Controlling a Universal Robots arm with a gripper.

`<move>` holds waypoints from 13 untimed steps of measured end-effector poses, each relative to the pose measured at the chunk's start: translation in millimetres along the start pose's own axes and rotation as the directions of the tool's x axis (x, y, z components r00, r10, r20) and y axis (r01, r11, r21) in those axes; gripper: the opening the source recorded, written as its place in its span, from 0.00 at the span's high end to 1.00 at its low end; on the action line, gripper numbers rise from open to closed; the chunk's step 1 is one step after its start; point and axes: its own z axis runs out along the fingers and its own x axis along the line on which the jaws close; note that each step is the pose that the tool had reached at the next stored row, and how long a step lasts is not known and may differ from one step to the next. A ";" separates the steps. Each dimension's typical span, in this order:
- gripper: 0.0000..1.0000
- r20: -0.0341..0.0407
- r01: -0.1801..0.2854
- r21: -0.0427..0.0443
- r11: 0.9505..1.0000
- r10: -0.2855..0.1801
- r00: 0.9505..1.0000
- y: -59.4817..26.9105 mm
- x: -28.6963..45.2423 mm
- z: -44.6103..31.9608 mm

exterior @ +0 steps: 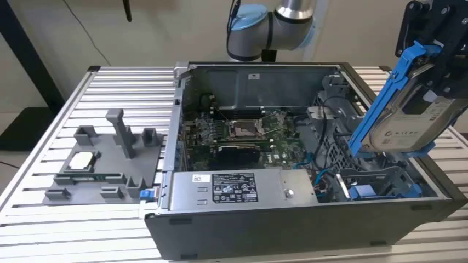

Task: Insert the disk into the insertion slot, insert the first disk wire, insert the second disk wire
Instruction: 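Insert the disk into the insertion slot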

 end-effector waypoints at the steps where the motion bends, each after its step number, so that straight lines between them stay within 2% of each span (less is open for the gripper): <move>1: 0.67 0.000 0.000 0.000 1.000 0.000 1.000 0.0 0.0 0.5; 13: 0.67 0.000 0.000 0.000 1.000 0.000 1.000 -0.5 -0.1 12.9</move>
